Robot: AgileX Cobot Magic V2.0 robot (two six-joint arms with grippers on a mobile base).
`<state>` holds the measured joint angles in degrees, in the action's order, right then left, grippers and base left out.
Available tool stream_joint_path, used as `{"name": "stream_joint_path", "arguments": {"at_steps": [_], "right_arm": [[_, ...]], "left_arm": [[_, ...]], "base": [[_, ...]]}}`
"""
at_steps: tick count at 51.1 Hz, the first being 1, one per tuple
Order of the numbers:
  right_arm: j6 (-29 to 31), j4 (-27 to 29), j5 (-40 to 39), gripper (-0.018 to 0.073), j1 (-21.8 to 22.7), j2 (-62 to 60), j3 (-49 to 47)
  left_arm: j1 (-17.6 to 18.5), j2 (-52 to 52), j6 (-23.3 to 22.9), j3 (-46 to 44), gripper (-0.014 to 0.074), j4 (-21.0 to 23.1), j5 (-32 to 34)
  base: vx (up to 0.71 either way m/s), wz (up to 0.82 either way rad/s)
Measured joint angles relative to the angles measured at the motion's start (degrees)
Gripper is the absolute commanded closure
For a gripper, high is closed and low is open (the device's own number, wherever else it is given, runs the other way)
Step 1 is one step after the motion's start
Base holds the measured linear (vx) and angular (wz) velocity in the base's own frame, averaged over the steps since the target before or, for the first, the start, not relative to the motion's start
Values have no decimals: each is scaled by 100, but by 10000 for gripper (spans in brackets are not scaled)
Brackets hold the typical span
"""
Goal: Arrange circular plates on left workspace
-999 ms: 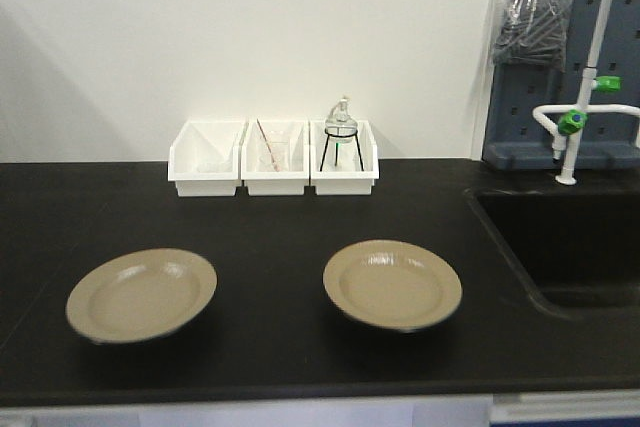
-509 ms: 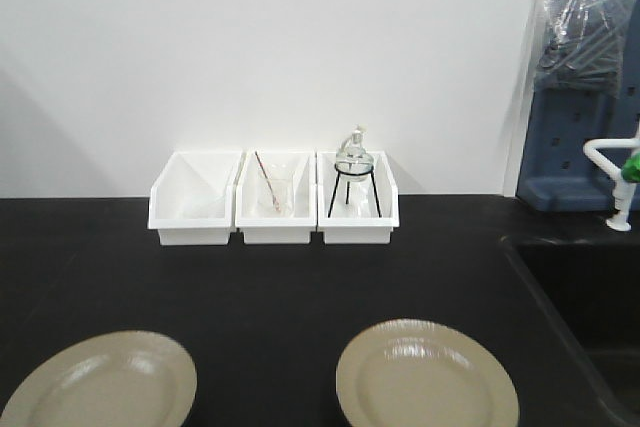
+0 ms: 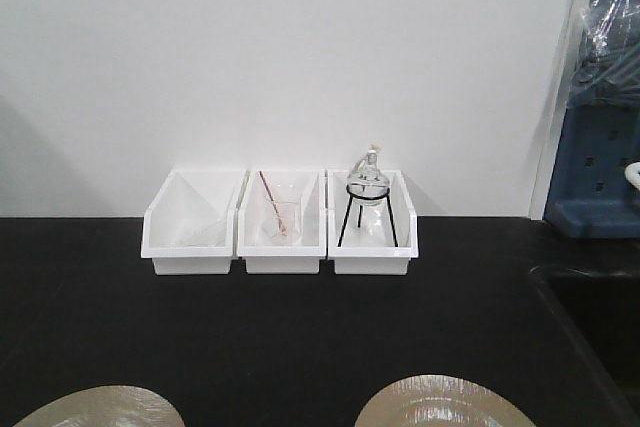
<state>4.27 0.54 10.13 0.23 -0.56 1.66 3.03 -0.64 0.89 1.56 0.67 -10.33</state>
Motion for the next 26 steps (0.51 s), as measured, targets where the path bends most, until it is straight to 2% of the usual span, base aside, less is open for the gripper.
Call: {"name": "stream_joint_path", "arguments": {"at_steps": [26], "right_arm": [[0,0,0,564,0,0,0]], "left_arm": [[0,0,0,0,596,0,0]], "base": [[0,0]]}}
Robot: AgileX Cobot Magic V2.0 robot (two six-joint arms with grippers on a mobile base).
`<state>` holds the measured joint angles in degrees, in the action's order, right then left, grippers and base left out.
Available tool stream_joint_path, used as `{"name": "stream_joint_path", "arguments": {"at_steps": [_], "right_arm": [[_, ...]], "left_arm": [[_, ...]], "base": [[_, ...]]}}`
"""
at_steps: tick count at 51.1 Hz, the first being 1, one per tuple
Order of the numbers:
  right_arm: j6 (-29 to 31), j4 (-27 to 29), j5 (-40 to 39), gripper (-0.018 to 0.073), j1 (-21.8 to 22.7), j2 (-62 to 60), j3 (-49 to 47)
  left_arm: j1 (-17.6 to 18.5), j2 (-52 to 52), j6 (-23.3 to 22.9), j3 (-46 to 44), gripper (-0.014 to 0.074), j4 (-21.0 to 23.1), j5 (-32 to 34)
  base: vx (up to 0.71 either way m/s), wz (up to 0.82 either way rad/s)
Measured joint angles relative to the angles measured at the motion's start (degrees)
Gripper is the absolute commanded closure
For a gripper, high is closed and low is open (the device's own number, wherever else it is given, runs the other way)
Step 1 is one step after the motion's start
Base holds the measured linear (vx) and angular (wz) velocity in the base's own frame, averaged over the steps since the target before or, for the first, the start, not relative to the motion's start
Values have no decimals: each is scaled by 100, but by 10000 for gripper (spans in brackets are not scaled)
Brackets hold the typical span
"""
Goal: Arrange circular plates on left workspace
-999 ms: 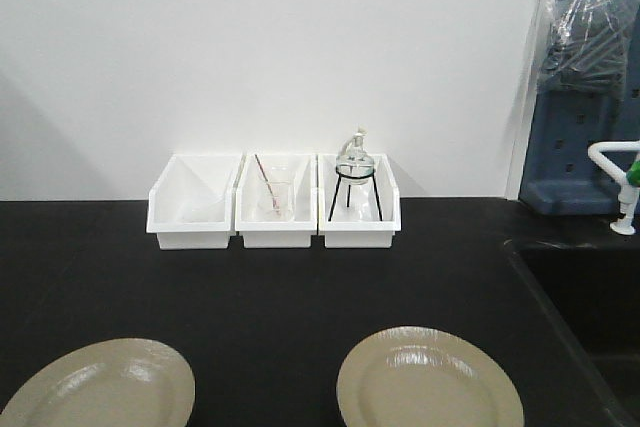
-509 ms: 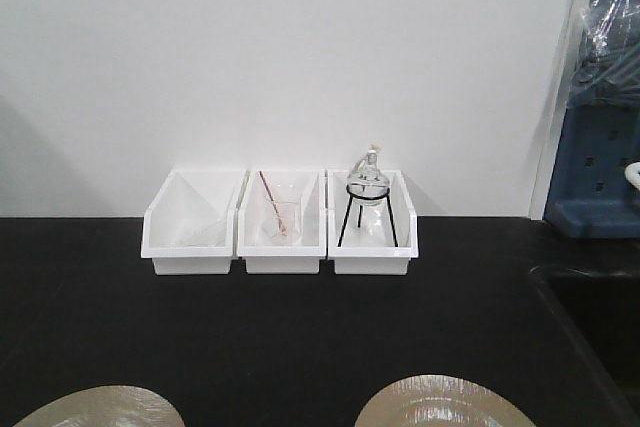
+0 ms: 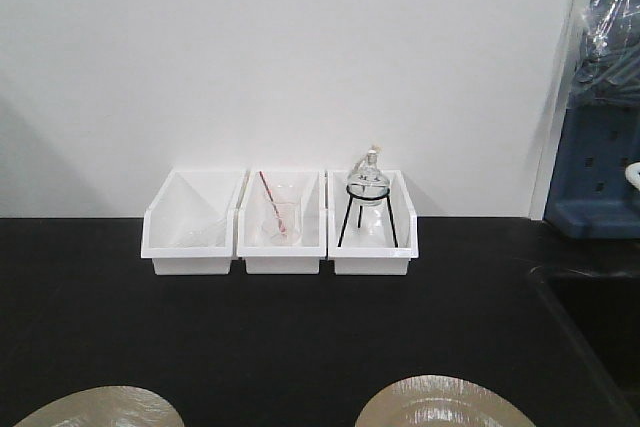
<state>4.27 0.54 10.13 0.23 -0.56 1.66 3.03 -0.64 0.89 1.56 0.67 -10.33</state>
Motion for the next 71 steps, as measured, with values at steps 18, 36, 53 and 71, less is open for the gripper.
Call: {"name": "stream_joint_path", "arguments": {"at_steps": [18,36,53,71], "right_arm": [[-152,99,-807,564,0,0,19],[-992,596,-15,564,0,852,-2058],[258,2683,2636,564,0,4398,-4369],[3895,6572,4641,564,12,7525,-4814]], "left_arm": [[0,0,-248,0,596,127,985],[0,485,-1296,-1735,596,659,766],[0,3621,-360,-3411,596,2382,-1354],[-294,6615,4059,-3908,596,6958,-3428]], "base": [[0,0],[0,0],[0,0],[0,0]]}}
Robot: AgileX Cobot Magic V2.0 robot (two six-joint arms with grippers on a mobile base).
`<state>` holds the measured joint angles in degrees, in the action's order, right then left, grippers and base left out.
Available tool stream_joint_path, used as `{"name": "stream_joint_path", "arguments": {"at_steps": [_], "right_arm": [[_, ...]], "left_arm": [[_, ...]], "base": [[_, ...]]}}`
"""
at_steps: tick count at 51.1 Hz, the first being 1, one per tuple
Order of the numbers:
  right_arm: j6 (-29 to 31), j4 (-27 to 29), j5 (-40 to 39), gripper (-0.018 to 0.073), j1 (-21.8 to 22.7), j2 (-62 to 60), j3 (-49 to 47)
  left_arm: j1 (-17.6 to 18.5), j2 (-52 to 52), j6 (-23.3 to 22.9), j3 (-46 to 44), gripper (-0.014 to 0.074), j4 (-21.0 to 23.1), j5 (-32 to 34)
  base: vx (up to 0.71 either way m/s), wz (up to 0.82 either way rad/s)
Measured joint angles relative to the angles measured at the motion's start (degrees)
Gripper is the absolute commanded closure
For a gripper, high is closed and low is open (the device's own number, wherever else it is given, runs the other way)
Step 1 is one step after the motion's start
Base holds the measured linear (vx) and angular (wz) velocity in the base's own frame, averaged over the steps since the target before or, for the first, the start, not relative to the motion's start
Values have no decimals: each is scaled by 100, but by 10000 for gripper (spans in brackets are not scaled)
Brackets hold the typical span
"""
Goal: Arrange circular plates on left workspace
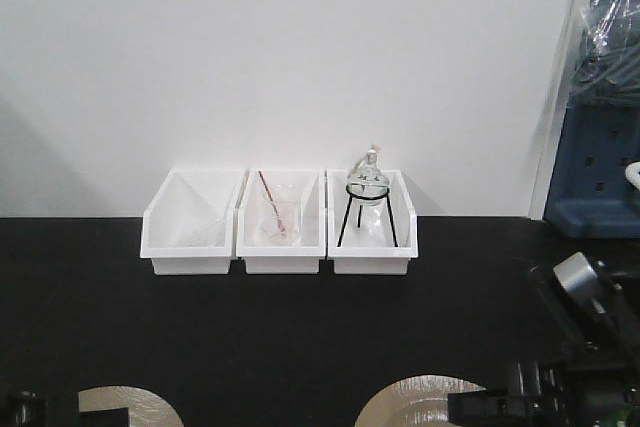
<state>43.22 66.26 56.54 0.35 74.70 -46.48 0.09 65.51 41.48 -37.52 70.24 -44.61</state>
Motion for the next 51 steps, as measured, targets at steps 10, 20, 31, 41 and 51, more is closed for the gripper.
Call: {"name": "stream_joint_path", "arguments": {"at_steps": [10,20,31,41,51], "right_arm": [[221,105,525,564,572,792,0],[289,210,803,564,1793,1234,-27],[284,263,667,564,2637,1357,-27],[284,280,618,564,2679,1357,-27],[284,421,612,564,2679,1357,-27]], "left_arm": [[-1160,816,258,-4,596,106,-474],[-2685,1130,377,-4,596,126,-1139],[-3380,1289,377,-4,596,109,-1065],[-3385,1294,391,-4,592,-25,-1129],[-3385,1319,783,-4,527,-487,-866]], "base": [[0,0],[0,0],[0,0],[0,0],[0,0]]}}
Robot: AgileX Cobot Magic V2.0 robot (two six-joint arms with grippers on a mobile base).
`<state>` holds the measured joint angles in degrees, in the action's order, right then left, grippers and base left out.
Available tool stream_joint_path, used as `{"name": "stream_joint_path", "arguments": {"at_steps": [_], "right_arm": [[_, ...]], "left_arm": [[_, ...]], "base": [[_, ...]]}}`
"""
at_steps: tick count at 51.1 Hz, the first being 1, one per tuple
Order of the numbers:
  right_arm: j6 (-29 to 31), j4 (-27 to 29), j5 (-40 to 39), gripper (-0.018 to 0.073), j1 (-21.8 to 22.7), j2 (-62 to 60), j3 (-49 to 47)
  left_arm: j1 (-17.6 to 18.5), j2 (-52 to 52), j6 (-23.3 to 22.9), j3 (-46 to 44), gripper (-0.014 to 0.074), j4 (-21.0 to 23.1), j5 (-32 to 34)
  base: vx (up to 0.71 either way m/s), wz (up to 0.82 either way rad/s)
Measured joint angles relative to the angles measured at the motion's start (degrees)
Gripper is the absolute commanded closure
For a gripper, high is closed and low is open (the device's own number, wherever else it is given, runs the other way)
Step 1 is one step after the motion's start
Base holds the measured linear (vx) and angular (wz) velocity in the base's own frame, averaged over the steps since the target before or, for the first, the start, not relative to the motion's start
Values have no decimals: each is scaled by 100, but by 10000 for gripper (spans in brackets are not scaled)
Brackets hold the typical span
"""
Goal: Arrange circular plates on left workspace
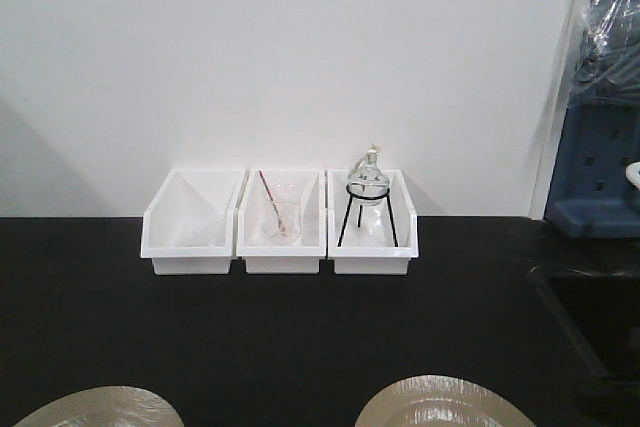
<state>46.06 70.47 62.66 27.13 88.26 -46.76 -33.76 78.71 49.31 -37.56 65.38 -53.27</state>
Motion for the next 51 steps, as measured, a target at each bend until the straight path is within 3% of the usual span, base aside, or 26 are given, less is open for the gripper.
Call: {"name": "stream_joint_path", "arguments": {"at_steps": [6,17,23,33,44,51], "right_arm": [[0,132,0,564,0,0,0],[6,303,-5,564,0,31,0],[6,364,-5,564,0,108,0],[6,393,-5,564,0,250,0],[17,450,-5,564,0,266,0],[17,456,-5,564,0,266,0]], "left_arm": [[0,60,71,0,435,-178,176],[0,248,149,-14,177,-373,482],[0,510,159,-19,109,-435,552],[0,1207,450,-32,113,-360,710],[-2,1872,935,-34,155,274,494],[-2,2186,1102,-34,277,575,235]], "base": [[0,0],[0,0],[0,0],[0,0],[0,0],[0,0]]}}
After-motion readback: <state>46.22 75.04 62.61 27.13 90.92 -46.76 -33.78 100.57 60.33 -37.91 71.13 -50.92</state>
